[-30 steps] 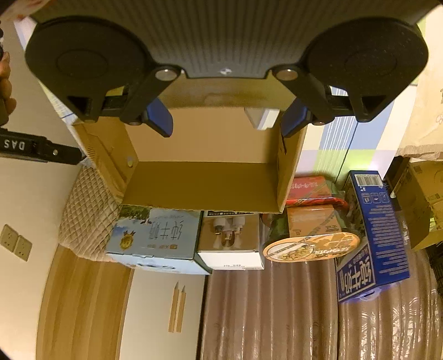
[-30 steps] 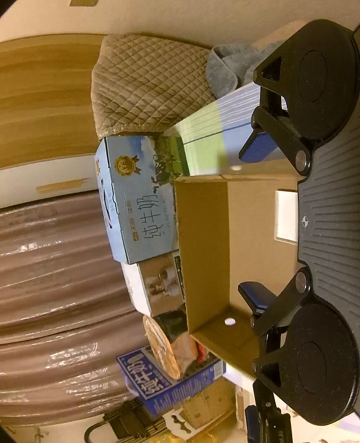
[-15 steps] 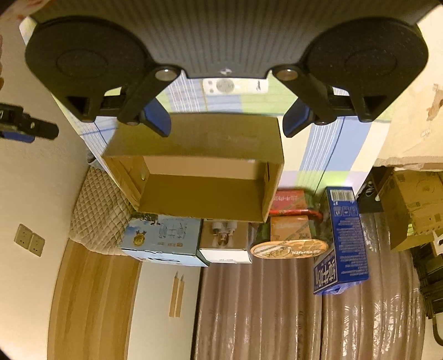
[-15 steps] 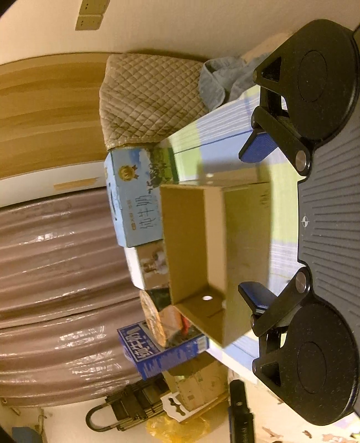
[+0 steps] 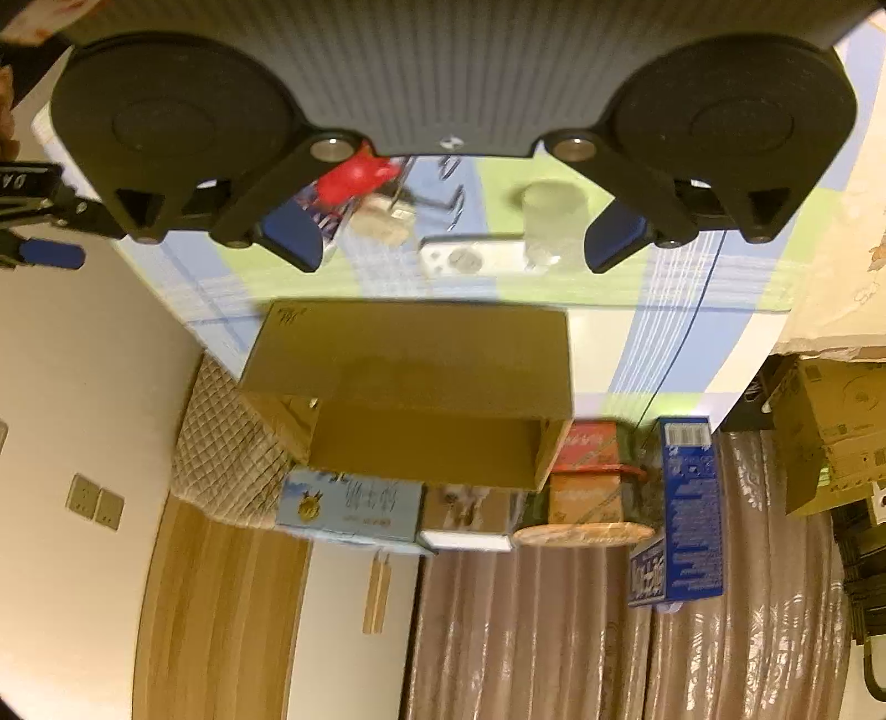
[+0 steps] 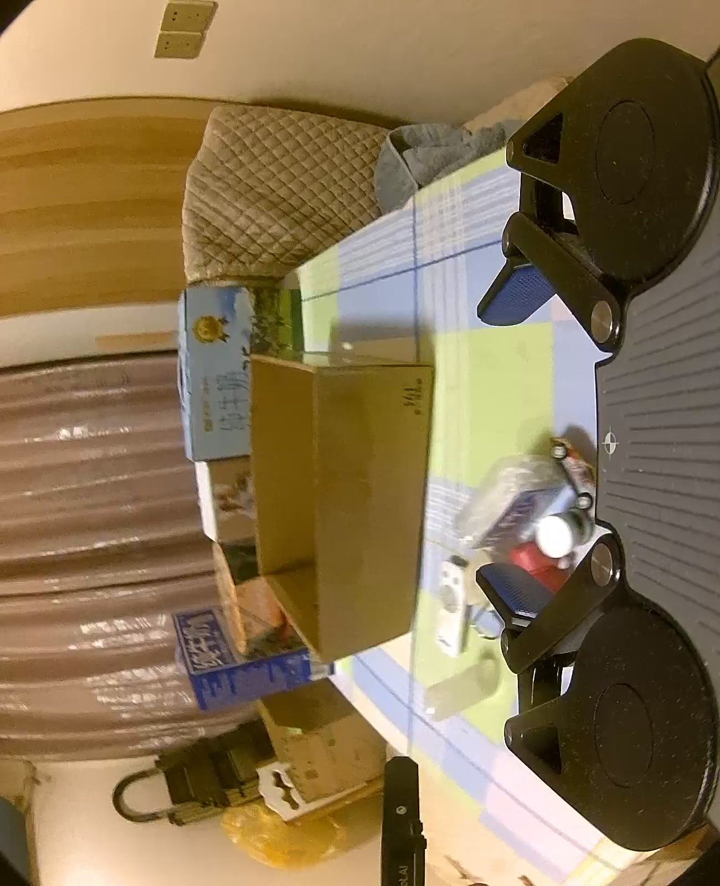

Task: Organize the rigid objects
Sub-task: 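Grasp the silver-red toy car with the right gripper while the left gripper approaches the wire holder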

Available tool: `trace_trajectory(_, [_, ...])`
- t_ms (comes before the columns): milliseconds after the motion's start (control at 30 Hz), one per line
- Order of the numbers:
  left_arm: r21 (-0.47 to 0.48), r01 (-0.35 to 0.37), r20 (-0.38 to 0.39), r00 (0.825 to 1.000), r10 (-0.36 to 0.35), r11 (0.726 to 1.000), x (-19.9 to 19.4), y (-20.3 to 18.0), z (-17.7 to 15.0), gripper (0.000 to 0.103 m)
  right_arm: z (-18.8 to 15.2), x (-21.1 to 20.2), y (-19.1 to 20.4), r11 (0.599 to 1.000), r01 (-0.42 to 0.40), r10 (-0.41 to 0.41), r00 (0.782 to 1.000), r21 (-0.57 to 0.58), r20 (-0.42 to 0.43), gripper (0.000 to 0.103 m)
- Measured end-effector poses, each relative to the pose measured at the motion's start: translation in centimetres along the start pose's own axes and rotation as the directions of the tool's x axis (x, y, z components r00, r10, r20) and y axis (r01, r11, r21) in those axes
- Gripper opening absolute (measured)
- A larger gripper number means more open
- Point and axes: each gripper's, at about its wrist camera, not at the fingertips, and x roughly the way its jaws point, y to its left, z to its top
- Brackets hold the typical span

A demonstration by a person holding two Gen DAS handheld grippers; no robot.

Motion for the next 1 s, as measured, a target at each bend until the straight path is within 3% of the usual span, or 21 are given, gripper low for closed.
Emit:
trace_trajectory(100, [0.022, -0.014, -0.037, 0.999, 0.014, 1.0, 1.0, 0.4, -1.7, 0.099, -1.6, 1.0, -0.3, 1.0, -0.01, 0.01, 1.0, -0.003, -0.009, 0.09])
trace_trajectory(433, [0.082, 0.054, -0.083, 0.995, -0.047, 0.995, 3.8, 1.0, -6.6, 0.102, -5.3, 4.4, -1.0, 0.996, -0.049, 0.045, 0.997, -0.068, -0.062, 0.09])
trace_trajectory(700, [0.087, 0.03, -0.121, 0.992, -0.019, 0.996, 5.5, 1.2, -7.1, 0.102, -6.3, 6.8, -1.4, 0.987, -0.095, 0.082, 0.991, -0.126, -0.101, 0.09])
trace_trajectory(1000, [0.079, 0.07, -0.125, 0.99, -0.06, 0.994, 6.8, 0.3, -7.0, 0.102, -6.1, 9.1, -1.6, 0.972, -0.146, 0.12, 0.982, -0.185, -0.146, 0.09])
